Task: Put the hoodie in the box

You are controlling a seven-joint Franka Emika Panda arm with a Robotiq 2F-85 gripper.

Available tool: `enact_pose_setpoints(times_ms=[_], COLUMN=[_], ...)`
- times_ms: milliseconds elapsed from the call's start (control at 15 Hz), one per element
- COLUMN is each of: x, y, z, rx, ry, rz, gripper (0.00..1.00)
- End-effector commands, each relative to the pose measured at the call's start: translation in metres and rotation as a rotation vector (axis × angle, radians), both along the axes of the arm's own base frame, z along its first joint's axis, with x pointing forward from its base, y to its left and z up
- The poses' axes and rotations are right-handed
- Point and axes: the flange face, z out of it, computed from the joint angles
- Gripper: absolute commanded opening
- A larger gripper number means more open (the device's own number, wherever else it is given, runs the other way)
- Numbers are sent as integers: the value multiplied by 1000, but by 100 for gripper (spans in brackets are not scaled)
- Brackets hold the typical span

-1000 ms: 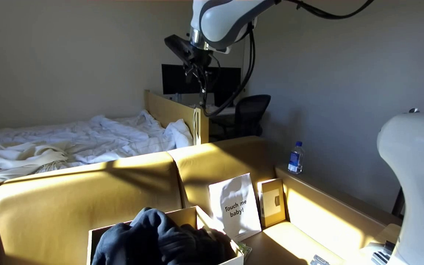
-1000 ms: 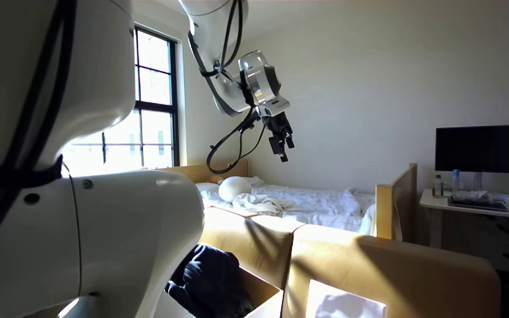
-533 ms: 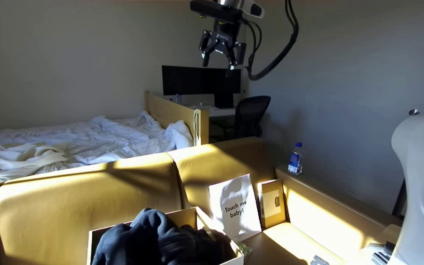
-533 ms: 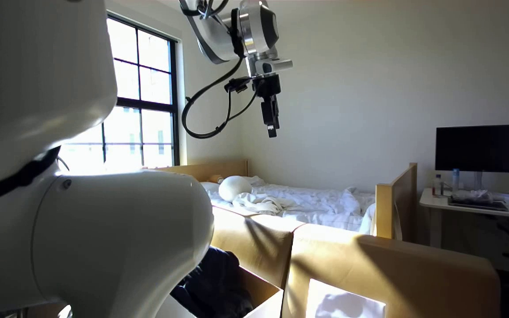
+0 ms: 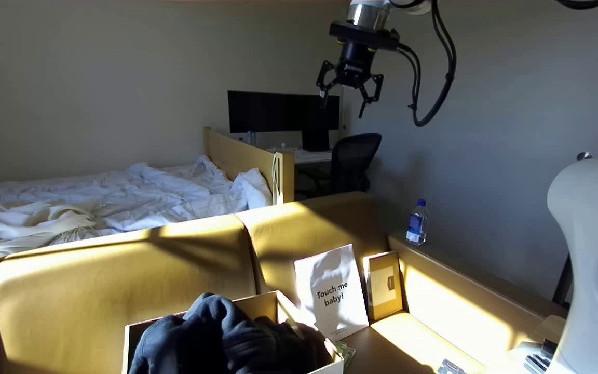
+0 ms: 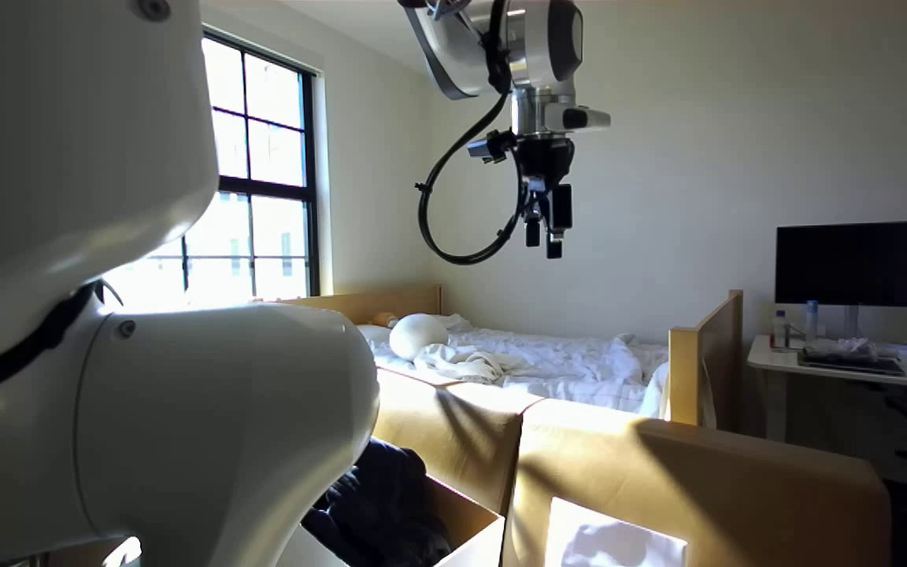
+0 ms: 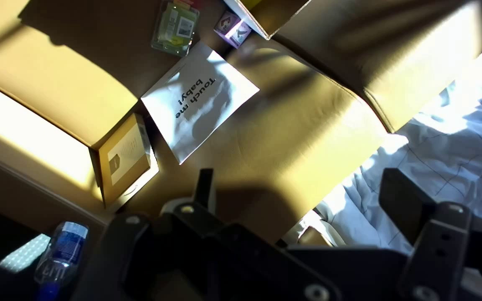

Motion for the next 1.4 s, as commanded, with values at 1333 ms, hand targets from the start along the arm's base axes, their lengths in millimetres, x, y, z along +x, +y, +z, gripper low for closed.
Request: enact_pose_setpoints(times_ms=[1333], x=[-39], y=[19], z=[-47], rx=[-154], ry=[468], rz=[667], gripper=[100])
